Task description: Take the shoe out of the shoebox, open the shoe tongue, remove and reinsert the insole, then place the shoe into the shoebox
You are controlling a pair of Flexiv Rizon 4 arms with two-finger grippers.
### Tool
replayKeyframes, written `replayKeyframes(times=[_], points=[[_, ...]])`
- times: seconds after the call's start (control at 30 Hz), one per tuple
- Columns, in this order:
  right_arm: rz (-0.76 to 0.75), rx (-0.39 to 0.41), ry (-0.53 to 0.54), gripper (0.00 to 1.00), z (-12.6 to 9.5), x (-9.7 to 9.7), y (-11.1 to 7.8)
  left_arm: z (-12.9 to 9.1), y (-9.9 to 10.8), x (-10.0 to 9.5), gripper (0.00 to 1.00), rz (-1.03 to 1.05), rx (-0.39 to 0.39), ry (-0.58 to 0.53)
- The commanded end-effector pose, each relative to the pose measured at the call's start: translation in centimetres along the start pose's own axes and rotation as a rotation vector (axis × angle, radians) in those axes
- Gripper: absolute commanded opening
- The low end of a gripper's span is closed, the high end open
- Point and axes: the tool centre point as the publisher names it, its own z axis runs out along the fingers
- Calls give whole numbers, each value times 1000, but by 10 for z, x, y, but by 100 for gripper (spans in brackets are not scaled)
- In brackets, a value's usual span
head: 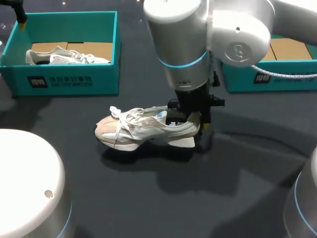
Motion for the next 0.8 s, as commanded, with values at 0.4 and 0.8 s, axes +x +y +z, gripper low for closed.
replayKeyframes(times=[0.4,0.8], points=[[-34,32,43,0,45,22,-20,0,-1,0,100,1,-2,1],[-50,34,69,0,71,21,-15,0,-1,0,100,1,-2,1]])
